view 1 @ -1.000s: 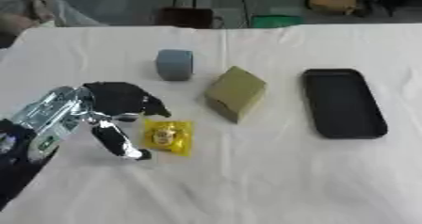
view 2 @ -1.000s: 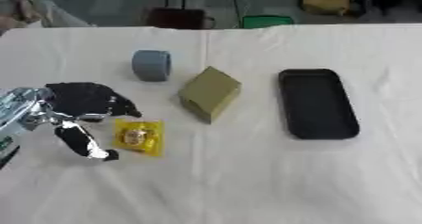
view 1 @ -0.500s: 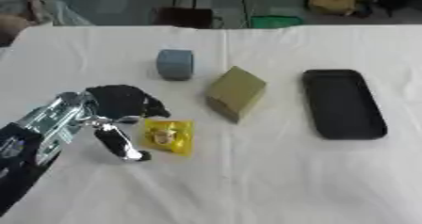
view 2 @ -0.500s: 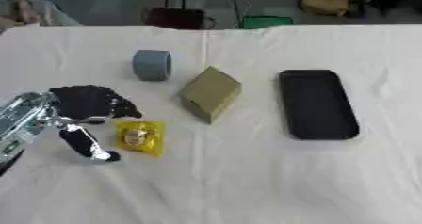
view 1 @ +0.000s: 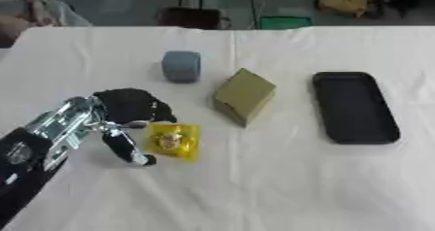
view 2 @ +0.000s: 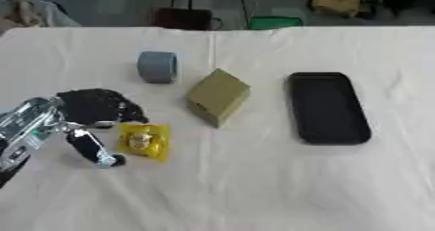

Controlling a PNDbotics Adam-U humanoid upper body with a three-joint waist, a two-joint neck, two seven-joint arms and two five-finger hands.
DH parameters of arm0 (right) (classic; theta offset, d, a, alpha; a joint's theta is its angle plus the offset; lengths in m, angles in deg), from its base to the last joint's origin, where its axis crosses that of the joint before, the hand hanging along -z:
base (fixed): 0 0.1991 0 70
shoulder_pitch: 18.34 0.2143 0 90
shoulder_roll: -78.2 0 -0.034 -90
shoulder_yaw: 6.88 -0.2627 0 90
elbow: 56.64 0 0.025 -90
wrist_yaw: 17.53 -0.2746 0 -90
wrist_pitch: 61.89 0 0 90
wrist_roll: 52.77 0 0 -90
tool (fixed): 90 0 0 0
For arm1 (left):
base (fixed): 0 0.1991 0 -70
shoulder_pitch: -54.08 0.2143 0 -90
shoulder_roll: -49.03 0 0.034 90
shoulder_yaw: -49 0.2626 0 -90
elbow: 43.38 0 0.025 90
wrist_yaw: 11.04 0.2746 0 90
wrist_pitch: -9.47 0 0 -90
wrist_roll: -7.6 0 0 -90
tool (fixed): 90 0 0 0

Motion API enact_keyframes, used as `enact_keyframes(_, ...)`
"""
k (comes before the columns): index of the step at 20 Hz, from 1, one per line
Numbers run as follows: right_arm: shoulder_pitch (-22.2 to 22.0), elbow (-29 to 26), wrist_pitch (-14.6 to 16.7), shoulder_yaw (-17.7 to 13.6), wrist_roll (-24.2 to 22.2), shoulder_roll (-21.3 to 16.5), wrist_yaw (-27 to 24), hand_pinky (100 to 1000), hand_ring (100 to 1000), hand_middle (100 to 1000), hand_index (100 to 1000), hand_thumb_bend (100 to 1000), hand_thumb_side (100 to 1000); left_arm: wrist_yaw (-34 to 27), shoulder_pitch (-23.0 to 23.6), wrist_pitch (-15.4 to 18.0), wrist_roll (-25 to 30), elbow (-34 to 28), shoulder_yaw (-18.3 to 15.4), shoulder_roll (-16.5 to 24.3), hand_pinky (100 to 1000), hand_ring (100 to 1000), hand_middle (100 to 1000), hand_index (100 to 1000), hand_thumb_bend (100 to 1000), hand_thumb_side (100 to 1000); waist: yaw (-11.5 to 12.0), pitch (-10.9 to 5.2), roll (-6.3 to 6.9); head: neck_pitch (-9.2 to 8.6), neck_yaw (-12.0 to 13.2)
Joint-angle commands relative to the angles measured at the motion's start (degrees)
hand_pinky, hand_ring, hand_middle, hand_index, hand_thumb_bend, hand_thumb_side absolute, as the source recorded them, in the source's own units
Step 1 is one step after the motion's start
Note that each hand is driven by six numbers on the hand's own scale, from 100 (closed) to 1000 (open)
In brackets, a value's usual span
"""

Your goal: Pick up objects on the table and place them in the box.

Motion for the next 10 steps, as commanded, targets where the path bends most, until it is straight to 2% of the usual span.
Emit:
enact_keyframes(1,0.2,-1.5,0.3,-0.3,0.0,-1.0,-0.6,667,545,770,846,100,645,0.7,-1.0,0.0,-0.5,-0.2,-0.1,0.5,791,776,804,923,489,557,-0.1,-0.73,-0.09,0.25,0.2)
enact_keyframes(4,0.1,-1.5,0.2,-0.3,-0.1,-0.9,-0.5,667,545,770,846,100,645,1.3,-1.0,-0.5,-1.3,0.3,0.1,0.2,734,700,739,871,407,429,-0.1,-0.68,-0.10,0.25,0.3)
enact_keyframes(6,0.1,-1.5,0.2,-0.3,0.0,-0.9,-0.5,667,545,770,846,100,645,1.4,-0.9,-1.1,-1.9,0.7,0.3,-0.1,713,655,701,850,353,407,-0.1,-0.66,-0.10,0.25,0.3)
enact_keyframes(9,0.1,-1.6,0.2,-0.3,0.0,-0.9,-0.5,667,545,770,846,100,645,1.4,-0.9,-1.5,-2.3,1.3,0.5,-0.3,711,642,687,841,339,402,-0.1,-0.65,-0.09,0.25,0.4)
enact_keyframes(10,0.1,-1.6,0.2,-0.3,0.0,-0.9,-0.5,667,545,770,846,100,645,1.4,-0.9,-1.5,-2.3,1.4,0.6,-0.3,696,613,659,818,298,387,-0.1,-0.65,-0.09,0.25,0.4)
